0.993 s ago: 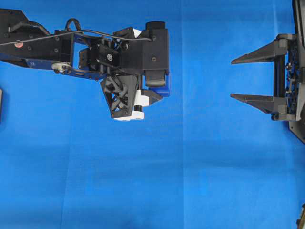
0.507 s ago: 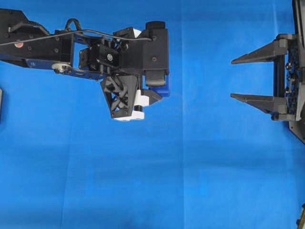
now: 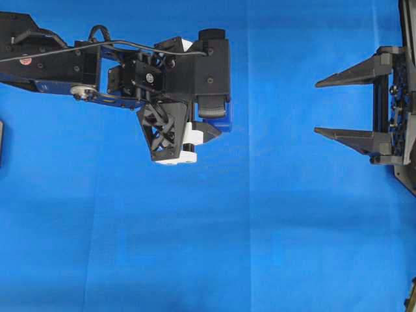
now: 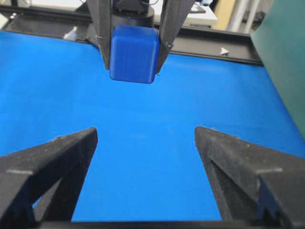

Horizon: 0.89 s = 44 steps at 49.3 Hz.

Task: Handover the blue block to the right arm after grasping it with the left arm, then place it in the designated position.
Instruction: 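Lift the cube and rotate the left wrist to present it upward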

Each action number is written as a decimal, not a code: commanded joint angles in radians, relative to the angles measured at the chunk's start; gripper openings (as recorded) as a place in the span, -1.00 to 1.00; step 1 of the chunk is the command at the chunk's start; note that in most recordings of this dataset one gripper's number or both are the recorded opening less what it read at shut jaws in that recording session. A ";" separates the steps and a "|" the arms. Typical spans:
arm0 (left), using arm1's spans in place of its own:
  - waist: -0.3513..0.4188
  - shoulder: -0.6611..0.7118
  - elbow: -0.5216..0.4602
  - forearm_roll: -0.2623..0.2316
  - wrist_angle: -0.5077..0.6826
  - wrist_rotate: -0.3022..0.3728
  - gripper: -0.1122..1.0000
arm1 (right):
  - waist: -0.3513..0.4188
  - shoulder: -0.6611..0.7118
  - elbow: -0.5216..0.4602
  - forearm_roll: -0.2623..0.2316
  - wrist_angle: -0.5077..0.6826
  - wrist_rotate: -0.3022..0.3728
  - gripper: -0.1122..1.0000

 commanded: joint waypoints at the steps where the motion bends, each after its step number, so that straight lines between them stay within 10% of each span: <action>1: 0.000 -0.035 -0.020 0.003 -0.006 -0.002 0.07 | -0.002 0.006 -0.018 0.002 -0.006 0.002 0.90; 22: -0.003 -0.124 0.117 0.002 -0.166 -0.014 0.07 | 0.000 0.006 -0.020 0.002 -0.006 0.002 0.90; 44: -0.023 -0.290 0.408 0.002 -0.681 -0.003 0.07 | -0.002 0.008 -0.031 -0.002 -0.014 -0.002 0.90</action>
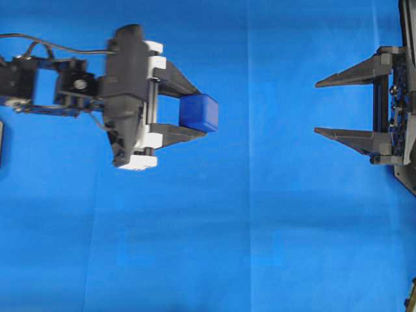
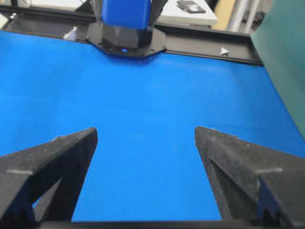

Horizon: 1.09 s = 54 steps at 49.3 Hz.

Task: Handover the blue block to the right arm after grasping it with the left arm, then place it in the designated position.
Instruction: 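Lift the cube and rotate the left wrist to present it upward, then open the right gripper and raise it toward the held cube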

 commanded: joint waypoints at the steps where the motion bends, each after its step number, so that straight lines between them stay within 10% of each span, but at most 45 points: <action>1: -0.003 -0.054 0.046 0.000 -0.124 0.003 0.07 | -0.002 0.008 -0.029 -0.003 -0.014 0.000 0.90; 13: -0.003 -0.104 0.161 -0.002 -0.321 0.003 0.07 | -0.002 0.017 -0.037 -0.003 -0.014 0.000 0.90; 34: -0.003 -0.107 0.175 -0.003 -0.334 -0.006 0.07 | -0.002 0.043 -0.051 -0.009 -0.014 -0.008 0.90; 54: -0.003 -0.107 0.175 -0.006 -0.334 -0.008 0.07 | -0.002 0.044 -0.091 -0.183 0.011 -0.167 0.89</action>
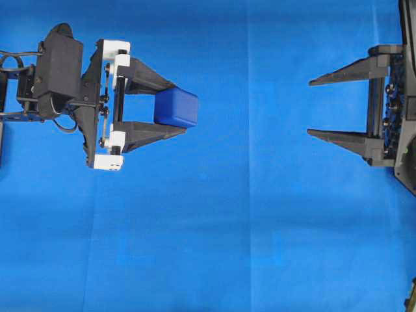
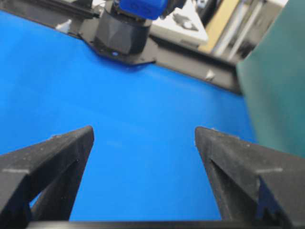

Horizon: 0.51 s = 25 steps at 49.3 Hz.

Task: Handover the blue block to the right arm after grasping it with the left arm, then place it in the designated position.
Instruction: 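Open the right gripper and raise it toward the held cube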

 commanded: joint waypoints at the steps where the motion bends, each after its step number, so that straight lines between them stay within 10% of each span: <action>1: -0.002 -0.018 -0.012 -0.002 -0.012 -0.002 0.07 | -0.002 0.000 -0.035 -0.032 0.005 -0.041 0.89; 25: -0.002 -0.018 -0.012 -0.002 -0.015 -0.002 0.07 | 0.000 -0.002 -0.063 -0.262 0.000 -0.488 0.89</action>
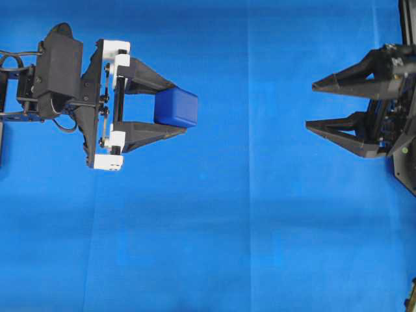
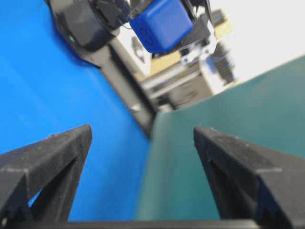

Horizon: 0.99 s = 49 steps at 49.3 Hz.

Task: Handover the blue block to the right arm after grasping it with the left arm, then place it in the designated position.
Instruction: 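Open the right gripper and raise it toward the held cube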

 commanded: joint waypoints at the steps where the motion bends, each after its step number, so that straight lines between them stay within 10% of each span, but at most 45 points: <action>1: -0.003 -0.018 -0.012 -0.003 -0.014 -0.002 0.07 | 0.000 0.002 -0.026 -0.038 -0.009 -0.046 0.89; 16: -0.003 -0.018 -0.012 -0.003 -0.014 -0.002 0.07 | 0.000 0.002 -0.038 -0.169 -0.011 -0.250 0.89; 49: -0.003 -0.018 -0.011 -0.003 -0.012 -0.003 0.07 | 0.000 0.003 -0.040 -0.170 -0.038 -0.281 0.89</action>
